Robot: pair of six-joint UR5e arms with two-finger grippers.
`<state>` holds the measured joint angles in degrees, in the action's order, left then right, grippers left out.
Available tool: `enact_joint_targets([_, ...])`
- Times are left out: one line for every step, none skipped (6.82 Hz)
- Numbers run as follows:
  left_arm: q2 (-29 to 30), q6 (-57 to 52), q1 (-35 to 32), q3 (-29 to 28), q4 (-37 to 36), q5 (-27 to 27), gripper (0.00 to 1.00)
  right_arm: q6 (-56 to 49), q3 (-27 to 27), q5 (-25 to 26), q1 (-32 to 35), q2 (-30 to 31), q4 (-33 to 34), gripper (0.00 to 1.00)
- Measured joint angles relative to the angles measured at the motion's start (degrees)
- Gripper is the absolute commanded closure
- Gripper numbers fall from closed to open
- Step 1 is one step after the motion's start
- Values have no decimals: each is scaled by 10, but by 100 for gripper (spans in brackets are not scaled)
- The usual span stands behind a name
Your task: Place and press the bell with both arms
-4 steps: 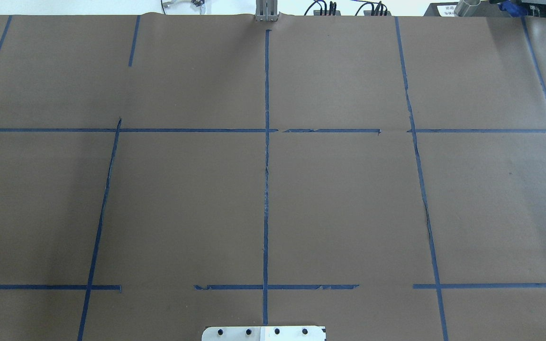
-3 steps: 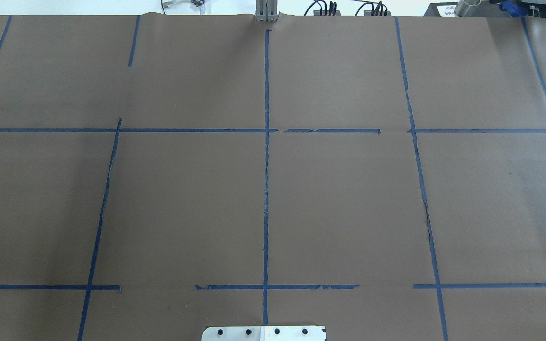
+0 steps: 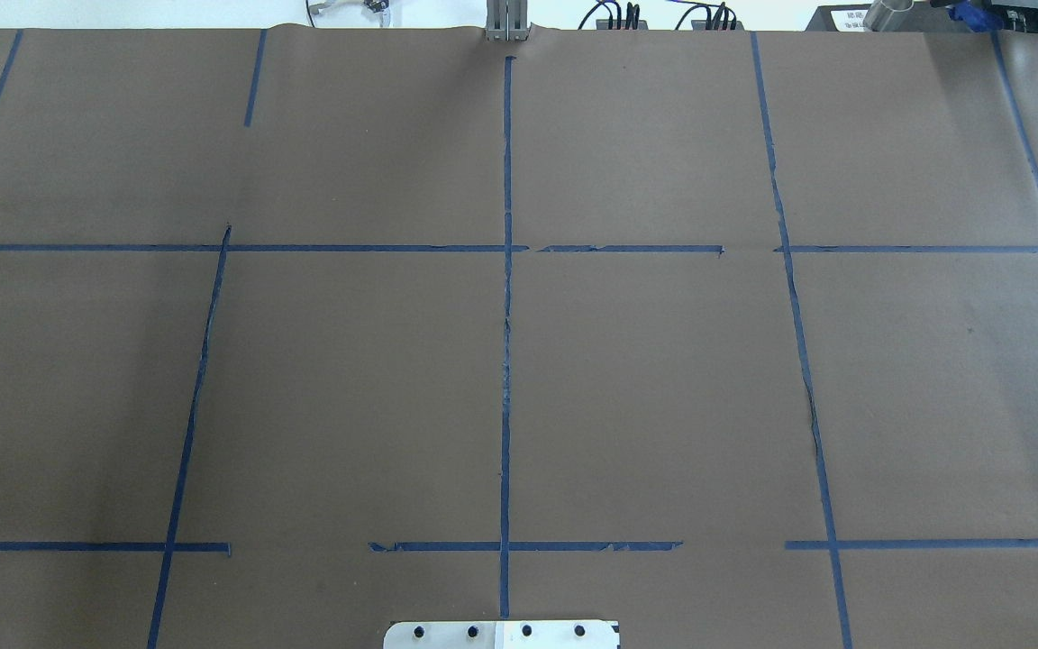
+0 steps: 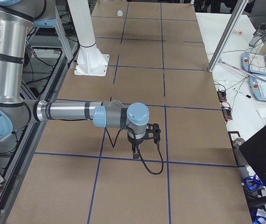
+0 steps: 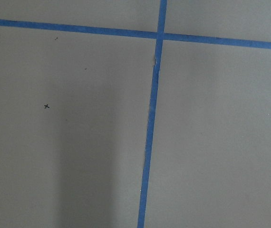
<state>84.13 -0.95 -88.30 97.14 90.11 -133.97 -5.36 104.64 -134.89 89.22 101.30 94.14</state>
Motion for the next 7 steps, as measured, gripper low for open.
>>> enact_joint_targets([10, 2, 6, -2, 2, 2, 0, 0, 1, 0, -1, -2, 0, 0])
enact_joint_targets([24, 2, 8, 0, 9, 0, 0, 0, 1, 0, -2, -3, 0, 0])
enact_joint_targets([26, 0, 8, 12, 23, -5, 0, 0, 2, 0, -4, -4, -1, 0])
enact_joint_targets([21, 2, 19, 25, 48, -10, 0, -1, 2, 1, -6, -5, -1, 0])
enact_joint_targets([12, 10, 40, 29, 69, -16, 0, -1, 2, 1, -7, -5, -1, 0])
enact_joint_targets([-8, 16, 66, 29, 82, -15, 0, -1, 2, 1, -7, -5, -1, 0])
enact_joint_targets([-39, 24, 94, 29, 105, -9, 0, -1, 1, 1, -7, -5, -1, 0])
